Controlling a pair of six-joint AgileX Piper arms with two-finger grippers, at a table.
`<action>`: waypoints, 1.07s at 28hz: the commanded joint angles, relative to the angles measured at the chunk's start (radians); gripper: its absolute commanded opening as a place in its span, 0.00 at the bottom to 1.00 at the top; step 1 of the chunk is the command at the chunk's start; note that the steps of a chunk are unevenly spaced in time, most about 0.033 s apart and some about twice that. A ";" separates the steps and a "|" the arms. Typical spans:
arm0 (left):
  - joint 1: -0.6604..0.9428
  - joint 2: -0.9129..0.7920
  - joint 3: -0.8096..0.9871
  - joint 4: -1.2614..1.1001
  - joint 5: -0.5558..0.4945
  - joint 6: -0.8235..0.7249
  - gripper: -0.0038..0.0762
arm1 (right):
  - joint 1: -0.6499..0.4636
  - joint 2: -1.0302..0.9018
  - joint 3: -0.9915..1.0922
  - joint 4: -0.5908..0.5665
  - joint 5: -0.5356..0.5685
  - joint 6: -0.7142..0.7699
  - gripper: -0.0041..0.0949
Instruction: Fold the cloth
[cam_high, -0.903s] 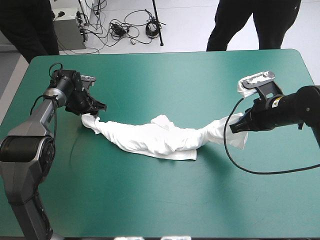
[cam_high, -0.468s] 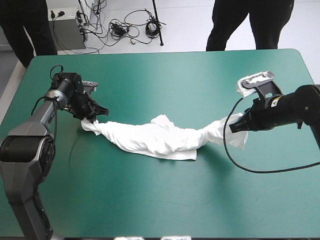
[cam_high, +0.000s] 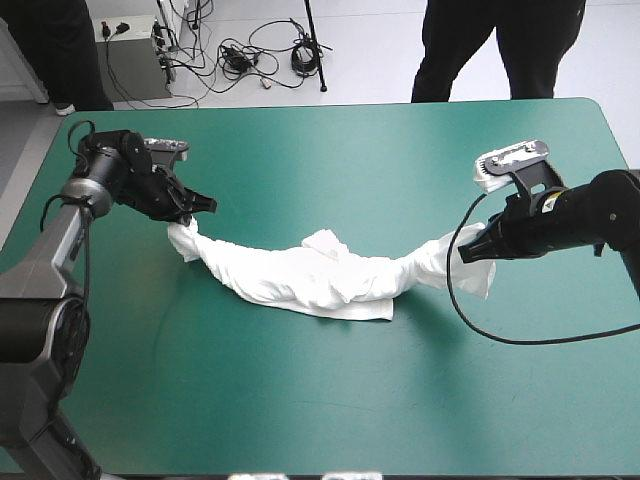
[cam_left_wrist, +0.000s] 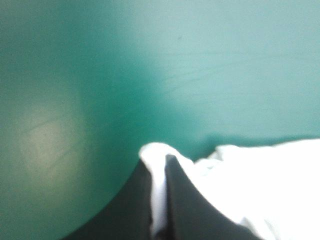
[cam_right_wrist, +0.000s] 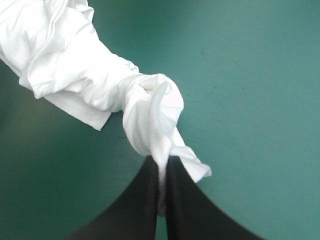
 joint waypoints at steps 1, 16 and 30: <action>-0.001 -0.191 -0.026 -0.118 0.003 0.027 0.04 | 0.002 -0.020 -0.031 0.011 -0.071 0.006 0.02; -0.003 -0.731 -0.098 -0.375 -0.104 0.163 0.04 | 0.002 -0.020 -0.507 -0.007 -0.053 0.072 0.02; -0.117 -0.844 -0.427 -0.320 -0.067 0.161 0.04 | 0.002 -0.227 -0.657 0.062 -0.082 0.073 0.02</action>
